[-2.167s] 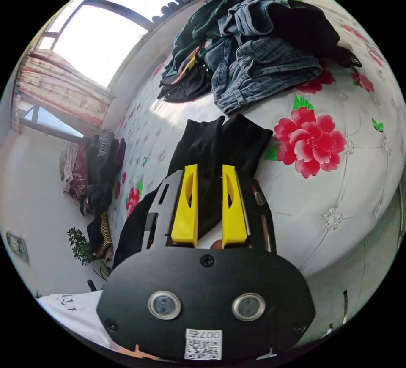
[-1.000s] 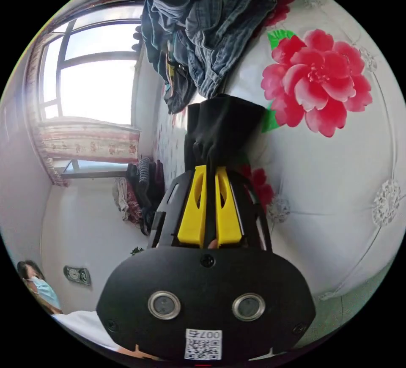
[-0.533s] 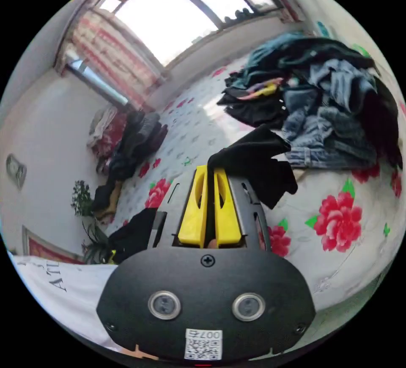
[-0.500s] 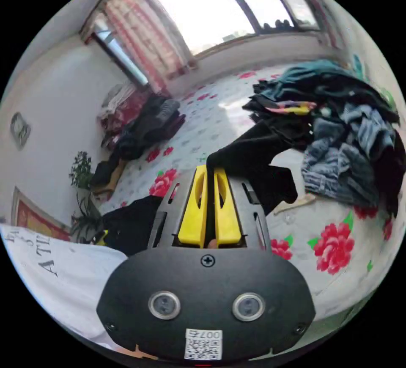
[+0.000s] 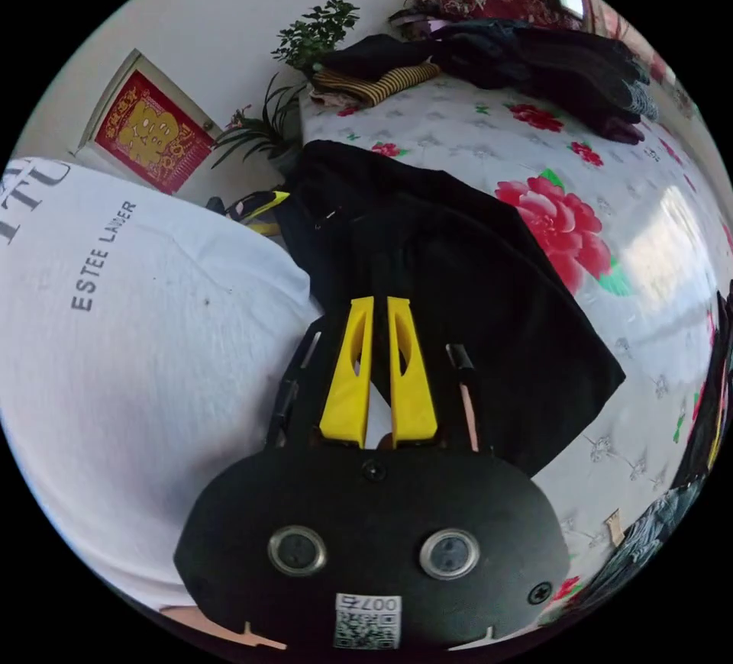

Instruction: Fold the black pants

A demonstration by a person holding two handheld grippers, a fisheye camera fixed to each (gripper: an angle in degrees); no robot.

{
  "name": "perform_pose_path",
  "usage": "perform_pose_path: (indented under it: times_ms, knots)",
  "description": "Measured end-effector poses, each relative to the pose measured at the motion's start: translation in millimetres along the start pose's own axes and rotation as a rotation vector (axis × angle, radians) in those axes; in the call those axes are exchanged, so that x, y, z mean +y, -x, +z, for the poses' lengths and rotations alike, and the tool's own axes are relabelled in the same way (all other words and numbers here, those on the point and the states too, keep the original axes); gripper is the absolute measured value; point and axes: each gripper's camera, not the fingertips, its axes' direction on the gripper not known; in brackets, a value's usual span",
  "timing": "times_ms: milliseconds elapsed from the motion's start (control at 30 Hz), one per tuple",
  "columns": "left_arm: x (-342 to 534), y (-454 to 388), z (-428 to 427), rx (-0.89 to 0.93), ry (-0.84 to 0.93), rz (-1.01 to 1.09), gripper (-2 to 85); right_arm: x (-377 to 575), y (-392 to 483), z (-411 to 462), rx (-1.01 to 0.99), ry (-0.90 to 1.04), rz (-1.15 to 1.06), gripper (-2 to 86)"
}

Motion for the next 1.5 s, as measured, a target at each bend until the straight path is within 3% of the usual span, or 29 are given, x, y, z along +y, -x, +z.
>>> perform_pose_path:
  times_ms: [167, 300, 367, 500, 600, 700, 767, 800, 867, 967, 1033, 1200, 1333, 1500]
  knots:
    - [-5.6, 18.7, 43.6, 0.165, -0.004, -0.058, 17.2, 16.1, -31.7, 6.7, -0.048, -0.083, 0.154, 0.2]
    - [8.8, 9.3, 51.9, 0.086, -0.016, -0.065, 11.5, 34.0, -44.4, 10.9, -0.061, -0.138, 0.214, -0.1]
    - [31.5, -5.2, 40.4, 0.137, -0.084, -0.011, 6.5, 51.5, -56.3, 7.5, -0.048, -0.165, 0.252, -0.2]
    - [50.1, -61.5, 43.8, 0.105, -0.089, 0.146, 5.1, 83.7, -81.1, -1.2, -0.030, -0.194, 0.302, -0.2]
    - [64.3, -141.3, 68.0, 0.072, -0.047, 0.384, 4.8, 113.2, -108.1, -12.6, -0.027, -0.225, 0.352, -0.1]
    - [112.5, -248.8, 108.3, 0.045, 0.042, 0.766, 4.8, 146.4, -136.3, -30.4, -0.029, -0.286, 0.408, 0.0]
    - [189.6, -328.7, 153.3, 0.047, 0.171, 1.136, 5.2, 174.6, -159.2, -42.6, -0.022, -0.323, 0.449, 0.2]
    - [211.7, -342.7, 167.2, 0.059, 0.218, 1.215, 5.7, 182.1, -165.0, -45.3, -0.019, -0.333, 0.458, 0.3]
    - [293.8, -368.1, 238.2, 0.133, 0.492, 1.402, 8.9, 214.5, -192.8, -53.1, -0.018, -0.363, 0.515, 1.1]
    - [369.1, -344.9, 336.1, 0.176, 0.848, 1.389, 11.2, 262.1, -232.0, -63.0, -0.049, -0.429, 0.616, 2.4]
    - [388.1, -326.4, 369.5, 0.124, 0.909, 1.340, 11.4, 292.9, -255.4, -68.5, -0.072, -0.462, 0.691, 3.2]
    - [350.3, -283.5, 387.3, -0.028, 0.753, 1.192, 11.2, 372.3, -311.4, -65.9, -0.169, -0.509, 0.836, 5.6]
    - [289.2, -214.7, 409.4, -0.135, 0.656, 0.918, 13.5, 416.5, -351.0, -52.5, -0.212, -0.487, 0.930, 6.4]
    - [292.4, -147.5, 489.8, -0.166, 0.853, 0.796, 16.2, 421.5, -385.3, -18.3, -0.273, -0.337, 0.926, 5.5]
